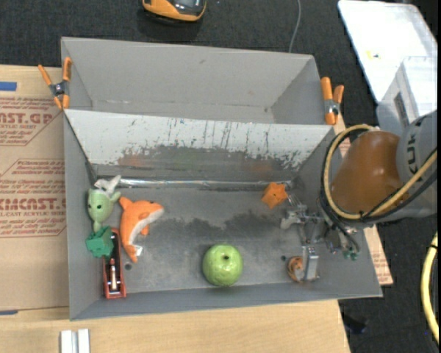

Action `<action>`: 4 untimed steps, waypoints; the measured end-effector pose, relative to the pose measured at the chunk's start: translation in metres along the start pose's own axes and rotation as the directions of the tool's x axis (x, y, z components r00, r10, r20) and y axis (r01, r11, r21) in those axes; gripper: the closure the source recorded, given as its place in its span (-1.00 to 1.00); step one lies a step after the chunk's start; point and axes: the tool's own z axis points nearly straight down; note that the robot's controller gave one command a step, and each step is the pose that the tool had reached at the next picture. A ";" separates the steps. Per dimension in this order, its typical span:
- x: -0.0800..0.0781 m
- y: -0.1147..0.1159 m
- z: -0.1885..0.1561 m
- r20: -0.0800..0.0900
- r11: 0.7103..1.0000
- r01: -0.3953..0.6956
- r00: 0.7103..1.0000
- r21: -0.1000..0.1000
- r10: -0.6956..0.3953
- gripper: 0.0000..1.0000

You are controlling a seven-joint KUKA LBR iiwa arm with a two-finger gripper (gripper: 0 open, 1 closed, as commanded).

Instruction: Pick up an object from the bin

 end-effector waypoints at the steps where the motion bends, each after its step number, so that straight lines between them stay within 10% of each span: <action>1: 0.004 0.028 0.001 0.010 0.962 0.273 0.962 0.006 -0.273 -1.00; 2: -0.007 -0.002 0.003 0.003 1.000 0.023 1.000 0.003 -0.023 1.00; 3: -0.007 -0.002 0.003 0.003 1.000 0.023 1.000 0.003 -0.023 1.00; 4: 0.009 -0.014 -0.085 -0.001 1.000 -0.022 1.000 0.001 0.022 1.00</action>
Offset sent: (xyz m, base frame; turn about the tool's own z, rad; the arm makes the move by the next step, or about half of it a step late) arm 0.0058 -0.0027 -0.0034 -0.0217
